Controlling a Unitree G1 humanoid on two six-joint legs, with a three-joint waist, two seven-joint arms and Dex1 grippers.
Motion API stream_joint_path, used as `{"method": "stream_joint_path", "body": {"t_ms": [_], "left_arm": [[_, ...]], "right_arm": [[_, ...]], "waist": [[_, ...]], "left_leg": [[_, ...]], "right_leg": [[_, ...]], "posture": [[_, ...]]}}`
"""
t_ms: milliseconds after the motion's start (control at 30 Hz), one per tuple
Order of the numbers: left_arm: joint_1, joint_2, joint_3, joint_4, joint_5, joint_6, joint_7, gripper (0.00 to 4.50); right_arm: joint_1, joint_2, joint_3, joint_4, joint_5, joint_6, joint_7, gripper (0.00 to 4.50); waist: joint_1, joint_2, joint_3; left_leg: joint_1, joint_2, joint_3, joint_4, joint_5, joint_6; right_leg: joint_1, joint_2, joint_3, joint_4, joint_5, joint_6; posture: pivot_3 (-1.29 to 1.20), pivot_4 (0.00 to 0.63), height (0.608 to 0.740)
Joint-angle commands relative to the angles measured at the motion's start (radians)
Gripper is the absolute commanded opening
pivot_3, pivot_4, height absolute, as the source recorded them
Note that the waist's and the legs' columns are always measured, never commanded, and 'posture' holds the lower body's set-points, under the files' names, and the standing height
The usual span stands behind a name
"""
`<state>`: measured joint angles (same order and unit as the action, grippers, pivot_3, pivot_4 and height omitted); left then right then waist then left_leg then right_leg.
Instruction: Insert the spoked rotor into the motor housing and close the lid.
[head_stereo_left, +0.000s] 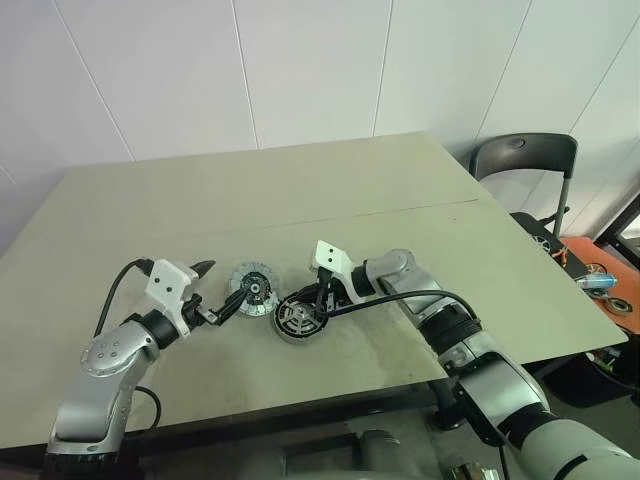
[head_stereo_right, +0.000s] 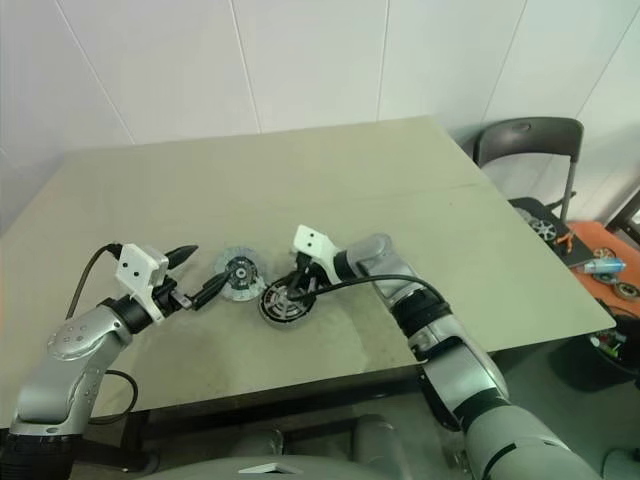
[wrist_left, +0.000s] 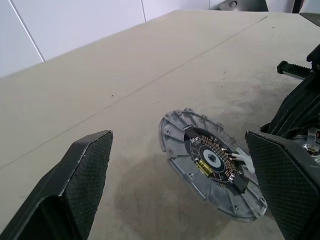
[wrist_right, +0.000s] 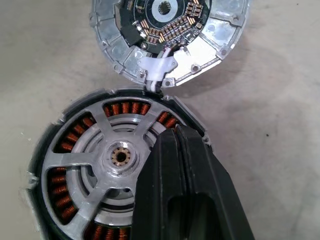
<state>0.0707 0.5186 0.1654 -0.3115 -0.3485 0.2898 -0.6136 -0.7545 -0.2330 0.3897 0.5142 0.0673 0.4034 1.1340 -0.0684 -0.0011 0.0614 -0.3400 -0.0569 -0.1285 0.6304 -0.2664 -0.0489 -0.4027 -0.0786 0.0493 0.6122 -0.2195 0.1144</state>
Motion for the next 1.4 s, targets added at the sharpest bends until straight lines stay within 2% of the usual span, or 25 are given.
{"method": "stream_joint_path", "body": {"t_ms": [33, 133, 267, 433, 467, 533, 600, 767, 900, 1100, 1133, 1333, 1400], "left_arm": [[0.001, 0.008, 0.018, -0.013, -0.001, -0.034, -0.012, 4.50], [0.010, 0.004, 0.018, -0.005, -0.008, -0.053, -0.030, 4.50], [0.027, 0.008, 0.019, 0.016, 0.001, -0.072, -0.043, 4.50], [0.020, 0.008, 0.023, 0.031, 0.002, -0.083, -0.046, 4.50], [0.021, 0.008, 0.023, 0.032, 0.003, -0.086, -0.046, 4.50], [0.024, 0.007, 0.024, 0.033, 0.003, -0.090, -0.044, 4.50], [0.025, 0.008, 0.025, 0.035, 0.005, -0.091, -0.042, 4.50], [0.020, 0.008, 0.022, 0.032, 0.008, -0.088, -0.038, 4.50], [0.018, 0.007, 0.021, 0.029, 0.011, -0.087, -0.036, 4.50], [0.019, 0.013, 0.027, 0.028, 0.015, -0.086, -0.032, 4.50], [0.018, 0.014, 0.028, 0.029, 0.016, -0.086, -0.032, 4.50], [0.020, 0.016, 0.028, 0.043, 0.021, -0.100, -0.036, 4.50], [0.021, 0.016, 0.027, 0.049, 0.021, -0.106, -0.038, 4.50]], "right_arm": [[-0.056, 0.003, -0.091, -0.019, 0.085, 0.026, 0.040, 0.03], [-0.067, -0.015, -0.111, -0.050, 0.119, 0.039, 0.087, 0.03], [-0.050, -0.073, -0.070, -0.150, 0.138, 0.054, 0.208, 0.03], [-0.024, -0.163, 0.058, -0.193, 0.019, -0.036, 0.262, 0.03], [-0.024, -0.171, 0.074, -0.188, -0.001, -0.054, 0.257, 0.19], [-0.028, -0.173, 0.085, -0.184, -0.011, -0.067, 0.259, 0.62], [-0.034, -0.175, 0.091, -0.183, -0.015, -0.073, 0.272, 1.25], [-0.047, -0.198, 0.129, -0.163, -0.059, -0.119, 0.319, 3.03], [-0.051, -0.185, 0.142, -0.122, -0.098, -0.135, 0.298, 4.42], [-0.041, -0.142, 0.174, -0.016, -0.197, -0.197, 0.180, 4.47], [-0.038, -0.135, 0.174, -0.012, -0.198, -0.201, 0.176, 4.03], [-0.023, -0.124, 0.161, -0.009, -0.201, -0.235, 0.170, 2.67], [-0.029, -0.117, 0.150, -0.010, -0.195, -0.228, 0.161, 2.64]], "waist": [[0.001, 0.000, 0.000], [0.001, 0.000, 0.000], [0.001, 0.001, 0.000], [0.003, 0.000, 0.001], [0.003, 0.000, 0.001], [0.002, 0.000, 0.001], [0.001, 0.000, 0.001], [0.006, 0.000, 0.001], [0.007, 0.000, 0.001], [0.009, -0.001, 0.000], [0.008, -0.001, 0.000], [-0.004, -0.002, -0.002], [-0.005, -0.002, -0.002]], "left_leg": [[-0.001, 0.000, 0.000, 0.000, 0.000, 0.000], [-0.001, 0.000, 0.000, -0.002, 0.000, 0.000], [-0.001, 0.000, 0.000, -0.003, 0.000, 0.000], [-0.001, 0.000, 0.000, -0.002, 0.000, 0.000], [-0.001, 0.000, 0.000, -0.001, 0.000, 0.000], [-0.001, 0.000, 0.000, -0.001, 0.000, 0.000], [-0.001, 0.000, 0.001, -0.001, 0.000, 0.000], [-0.001, 0.000, 0.001, -0.002, 0.000, 0.000], [-0.001, 0.000, 0.001, -0.002, 0.000, 0.000], [0.000, 0.000, 0.001, -0.001, 0.000, 0.000], [0.001, 0.000, 0.001, -0.001, 0.000, 0.000], [0.003, 0.001, 0.001, 0.000, -0.002, -0.003], [0.003, 0.003, -0.001, 0.002, -0.002, -0.004]], "right_leg": [[-0.001, 0.000, 0.000, 0.000, 0.000, 0.000], [-0.002, 0.000, 0.000, 0.000, 0.000, 0.000], [-0.002, 0.000, 0.000, 0.000, 0.000, 0.001], [-0.002, -0.001, 0.000, -0.001, -0.001, 0.001], [-0.002, -0.001, 0.000, -0.001, -0.001, 0.001], [-0.002, -0.001, 0.000, -0.001, -0.001, 0.001], [-0.002, -0.001, 0.000, -0.001, -0.001, 0.000], [-0.002, -0.001, 0.000, -0.001, -0.001, 0.001], [-0.002, -0.001, 0.000, -0.001, -0.001, 0.001], [-0.001, -0.001, 0.000, -0.001, -0.001, 0.000], [0.000, -0.001, 0.000, -0.001, -0.001, 0.000], [0.006, 0.000, -0.002, 0.000, -0.002, -0.002], [0.003, -0.001, -0.007, -0.002, -0.002, -0.003]], "posture": [[0.00, 0.000, 0.740], [0.00, 0.000, 0.740], [0.00, 0.000, 0.740], [0.00, 0.000, 0.740], [0.00, 0.000, 0.740], [0.00, 0.000, 0.740], [0.00, 0.000, 0.740], [0.00, 0.000, 0.740], [0.00, 0.000, 0.740], [0.00, 0.000, 0.740], [0.00, 0.000, 0.740], [0.00, 0.000, 0.740], [0.00, 0.000, 0.740]]}}
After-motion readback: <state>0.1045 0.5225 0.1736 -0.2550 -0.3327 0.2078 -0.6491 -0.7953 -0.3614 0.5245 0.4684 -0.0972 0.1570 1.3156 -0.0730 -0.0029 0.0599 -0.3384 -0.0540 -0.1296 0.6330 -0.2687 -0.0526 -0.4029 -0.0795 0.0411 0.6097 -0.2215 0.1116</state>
